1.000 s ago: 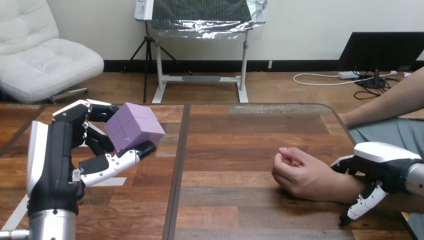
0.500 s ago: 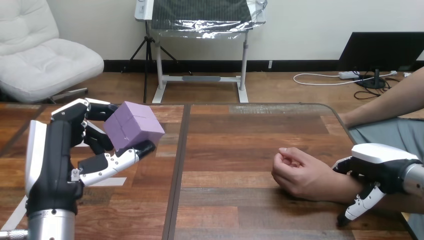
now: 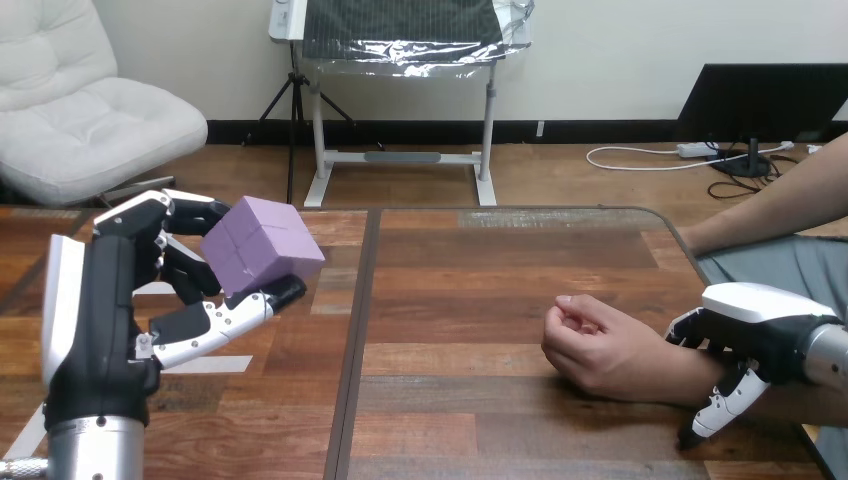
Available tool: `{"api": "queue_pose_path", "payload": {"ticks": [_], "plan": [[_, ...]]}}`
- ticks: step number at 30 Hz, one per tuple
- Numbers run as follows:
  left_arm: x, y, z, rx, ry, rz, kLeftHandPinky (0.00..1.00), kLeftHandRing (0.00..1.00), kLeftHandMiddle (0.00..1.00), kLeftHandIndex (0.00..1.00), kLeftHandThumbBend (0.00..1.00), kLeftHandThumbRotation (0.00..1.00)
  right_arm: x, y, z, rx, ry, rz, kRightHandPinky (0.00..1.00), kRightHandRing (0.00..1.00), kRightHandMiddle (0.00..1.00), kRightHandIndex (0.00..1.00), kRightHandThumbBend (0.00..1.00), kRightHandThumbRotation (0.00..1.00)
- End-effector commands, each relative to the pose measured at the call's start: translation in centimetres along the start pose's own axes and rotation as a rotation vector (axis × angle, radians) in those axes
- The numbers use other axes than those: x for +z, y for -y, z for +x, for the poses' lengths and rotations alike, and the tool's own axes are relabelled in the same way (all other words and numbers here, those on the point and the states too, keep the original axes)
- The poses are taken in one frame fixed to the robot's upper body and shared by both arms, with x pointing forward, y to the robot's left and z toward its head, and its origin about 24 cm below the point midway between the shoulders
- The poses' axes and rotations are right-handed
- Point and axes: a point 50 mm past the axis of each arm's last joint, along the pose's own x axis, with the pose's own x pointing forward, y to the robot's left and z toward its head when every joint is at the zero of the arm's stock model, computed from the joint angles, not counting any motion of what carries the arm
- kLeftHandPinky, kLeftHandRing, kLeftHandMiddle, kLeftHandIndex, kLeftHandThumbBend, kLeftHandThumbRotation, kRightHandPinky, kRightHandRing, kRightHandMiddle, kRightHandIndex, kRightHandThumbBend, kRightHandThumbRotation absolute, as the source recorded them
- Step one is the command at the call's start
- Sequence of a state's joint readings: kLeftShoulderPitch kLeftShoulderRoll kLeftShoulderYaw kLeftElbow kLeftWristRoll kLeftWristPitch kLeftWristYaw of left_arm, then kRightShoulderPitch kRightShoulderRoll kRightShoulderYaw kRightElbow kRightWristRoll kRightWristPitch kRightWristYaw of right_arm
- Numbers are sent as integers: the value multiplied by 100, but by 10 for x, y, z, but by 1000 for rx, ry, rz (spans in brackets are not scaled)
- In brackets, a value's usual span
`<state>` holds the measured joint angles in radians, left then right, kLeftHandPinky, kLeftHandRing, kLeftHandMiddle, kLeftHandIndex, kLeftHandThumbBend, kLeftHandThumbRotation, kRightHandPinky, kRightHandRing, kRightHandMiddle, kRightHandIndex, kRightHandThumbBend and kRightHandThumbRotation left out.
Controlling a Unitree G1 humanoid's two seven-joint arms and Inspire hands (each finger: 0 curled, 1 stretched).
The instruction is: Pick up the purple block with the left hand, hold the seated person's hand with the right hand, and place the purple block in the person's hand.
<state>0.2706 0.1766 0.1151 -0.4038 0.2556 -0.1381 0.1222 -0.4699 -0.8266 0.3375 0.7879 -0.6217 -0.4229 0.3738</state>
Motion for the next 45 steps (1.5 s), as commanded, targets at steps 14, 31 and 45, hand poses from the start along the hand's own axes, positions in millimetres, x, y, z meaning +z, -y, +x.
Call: {"api": "queue_pose_path", "payload": {"ticks": [14, 31, 45], "plan": [[18, -5, 9, 45, 76, 7, 23, 29, 35, 41, 56, 0, 1, -34, 7, 135, -13, 21, 35, 44, 54, 64, 97, 13], [17, -4, 10, 41, 77, -11, 23, 29, 35, 41, 56, 0, -2, -34, 7, 130, -30, 58, 23, 32, 42, 54, 95, 1], [16, -4, 12, 39, 92, -13, 24, 29, 35, 41, 55, 0, -6, -33, 8, 118, -56, 71, 21, 31, 39, 51, 92, 0]]}}
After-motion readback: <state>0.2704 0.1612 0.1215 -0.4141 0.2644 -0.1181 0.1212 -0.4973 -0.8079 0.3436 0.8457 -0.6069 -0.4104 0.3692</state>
